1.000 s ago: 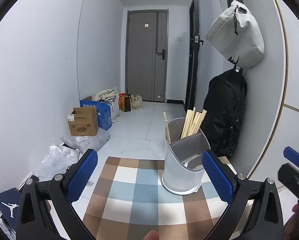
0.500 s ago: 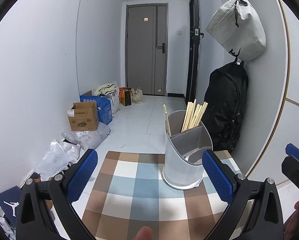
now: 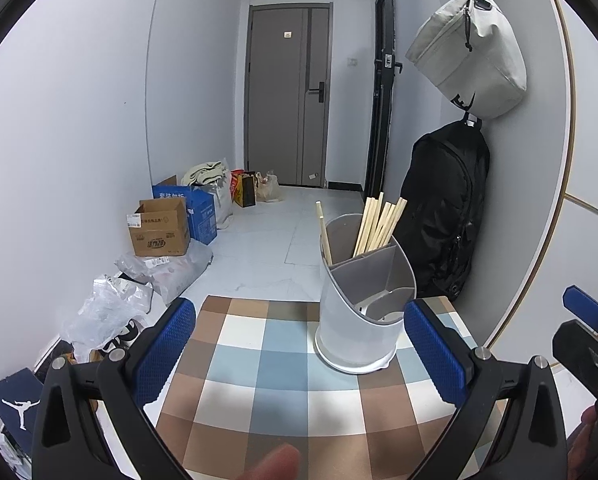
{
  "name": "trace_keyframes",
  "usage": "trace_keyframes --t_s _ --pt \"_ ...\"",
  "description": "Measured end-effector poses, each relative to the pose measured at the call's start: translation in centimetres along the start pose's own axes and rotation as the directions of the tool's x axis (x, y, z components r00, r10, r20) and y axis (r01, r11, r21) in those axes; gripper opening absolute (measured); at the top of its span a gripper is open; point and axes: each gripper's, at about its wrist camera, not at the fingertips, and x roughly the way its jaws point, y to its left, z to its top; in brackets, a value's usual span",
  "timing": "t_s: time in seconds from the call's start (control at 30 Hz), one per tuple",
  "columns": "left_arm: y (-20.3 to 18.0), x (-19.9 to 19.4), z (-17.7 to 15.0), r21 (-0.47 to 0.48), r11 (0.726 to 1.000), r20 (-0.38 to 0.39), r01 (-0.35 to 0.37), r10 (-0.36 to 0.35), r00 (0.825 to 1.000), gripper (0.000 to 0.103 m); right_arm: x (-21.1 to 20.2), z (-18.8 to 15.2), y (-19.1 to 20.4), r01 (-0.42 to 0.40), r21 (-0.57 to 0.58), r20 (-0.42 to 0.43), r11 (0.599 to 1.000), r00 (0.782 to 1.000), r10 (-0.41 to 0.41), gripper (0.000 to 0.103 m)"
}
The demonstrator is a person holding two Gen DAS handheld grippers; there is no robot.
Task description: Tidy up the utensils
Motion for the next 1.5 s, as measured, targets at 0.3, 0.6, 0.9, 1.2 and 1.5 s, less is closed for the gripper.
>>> trace_keyframes --t_s 0.3,0.6,0.9,1.2,1.5 --pt "0.08 0.11 -0.12 -0.006 1.000 -0.005 0.015 -0.015 1.000 0.101 -0.25 0.07 -0.13 0.000 0.008 0.003 1.000 1.000 0.000 0.103" --pt "0.22 0.21 -0.12 -0.012 1.000 -0.013 0.014 -0.014 1.000 0.101 -0.31 0.12 -0.22 0.001 0.014 0.002 1.000 1.000 -0.001 0.103" --pt "0.02 0.22 -0.18 -0.004 1.000 -0.012 0.009 -0.009 1.000 0.101 -0.32 0.14 -0.04 -0.003 0.008 0.005 1.000 1.000 0.003 0.103" --pt "-0.13 0.29 -0.21 -0.004 1.000 -0.012 0.008 -0.008 1.000 0.101 -0.35 0.09 0.00 -0.001 0.015 0.006 1.000 1.000 0.001 0.103" --pt "-0.23 0.24 -0.28 0.005 1.000 -0.003 0.001 -0.001 1.000 0.101 -0.28 0.00 0.19 -0.004 0.011 0.003 1.000 1.000 0.003 0.103"
